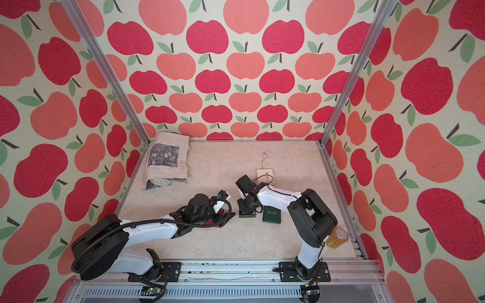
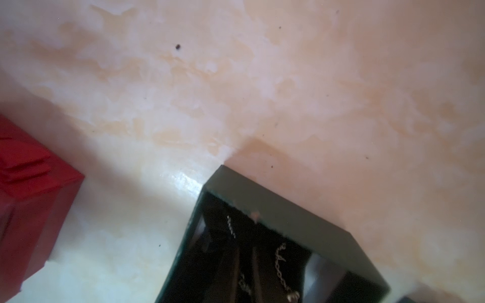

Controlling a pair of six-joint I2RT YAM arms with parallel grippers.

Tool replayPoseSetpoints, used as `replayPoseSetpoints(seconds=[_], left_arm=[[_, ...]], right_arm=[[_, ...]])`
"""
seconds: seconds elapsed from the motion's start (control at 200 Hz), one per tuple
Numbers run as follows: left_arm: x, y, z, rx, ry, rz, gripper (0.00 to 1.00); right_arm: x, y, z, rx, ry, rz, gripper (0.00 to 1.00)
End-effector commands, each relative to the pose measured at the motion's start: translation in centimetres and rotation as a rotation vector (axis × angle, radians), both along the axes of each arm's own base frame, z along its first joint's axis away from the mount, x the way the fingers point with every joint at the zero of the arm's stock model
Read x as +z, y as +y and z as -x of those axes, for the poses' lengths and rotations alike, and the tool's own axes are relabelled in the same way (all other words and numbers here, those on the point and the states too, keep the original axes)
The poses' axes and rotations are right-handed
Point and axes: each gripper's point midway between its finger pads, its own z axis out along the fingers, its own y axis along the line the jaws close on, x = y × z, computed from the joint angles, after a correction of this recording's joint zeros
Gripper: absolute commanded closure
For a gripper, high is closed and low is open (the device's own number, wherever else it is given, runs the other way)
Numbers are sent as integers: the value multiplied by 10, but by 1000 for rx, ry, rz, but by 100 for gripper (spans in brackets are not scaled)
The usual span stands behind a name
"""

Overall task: Take the necklace out of the lift-off lid jewelry box
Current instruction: Take out the inner lining from the jewelry box.

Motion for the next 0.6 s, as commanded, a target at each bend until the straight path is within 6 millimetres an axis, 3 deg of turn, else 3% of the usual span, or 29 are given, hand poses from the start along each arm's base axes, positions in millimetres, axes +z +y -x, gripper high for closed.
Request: replayPoseSetpoints(seconds=[0.0,0.37,0.595], left_arm=[[11,-12,-9,-4,1,40,24],[7,-18,-14,-4,14,36,28],[18,-34,9,-164,2,85,28]], right_arm=[[14,-5,4,-2,-7,-23,89],[56,-13,6,-18,-76,-80,90],[77,-12,9,-19,-96,-130,90]])
